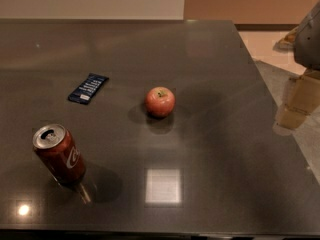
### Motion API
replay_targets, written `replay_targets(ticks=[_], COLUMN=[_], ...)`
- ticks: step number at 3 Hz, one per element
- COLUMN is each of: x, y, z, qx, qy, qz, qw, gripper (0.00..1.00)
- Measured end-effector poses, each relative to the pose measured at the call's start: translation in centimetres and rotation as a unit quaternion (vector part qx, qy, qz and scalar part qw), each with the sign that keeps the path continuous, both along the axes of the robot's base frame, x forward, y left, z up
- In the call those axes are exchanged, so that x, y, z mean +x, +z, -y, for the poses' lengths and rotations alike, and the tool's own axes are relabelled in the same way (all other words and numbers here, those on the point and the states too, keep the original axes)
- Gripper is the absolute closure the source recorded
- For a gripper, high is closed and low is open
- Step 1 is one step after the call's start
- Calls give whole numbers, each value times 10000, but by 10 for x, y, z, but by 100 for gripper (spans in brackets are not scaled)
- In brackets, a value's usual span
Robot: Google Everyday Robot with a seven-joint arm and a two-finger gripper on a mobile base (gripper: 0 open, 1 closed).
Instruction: Move apple near coke can
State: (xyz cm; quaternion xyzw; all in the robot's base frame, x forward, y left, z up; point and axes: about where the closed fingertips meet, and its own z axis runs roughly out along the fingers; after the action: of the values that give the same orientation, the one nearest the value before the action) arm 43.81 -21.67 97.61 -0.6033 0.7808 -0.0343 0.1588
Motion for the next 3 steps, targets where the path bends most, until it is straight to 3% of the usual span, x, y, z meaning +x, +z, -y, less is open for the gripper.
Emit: replay_targets(ticks=[1,3], x=[3,44], y=[0,-5], z=[-2,-34], qx=[14,348], qy=[30,371], qz=[19,77], qw=[10000,9987], gripper=[0,0])
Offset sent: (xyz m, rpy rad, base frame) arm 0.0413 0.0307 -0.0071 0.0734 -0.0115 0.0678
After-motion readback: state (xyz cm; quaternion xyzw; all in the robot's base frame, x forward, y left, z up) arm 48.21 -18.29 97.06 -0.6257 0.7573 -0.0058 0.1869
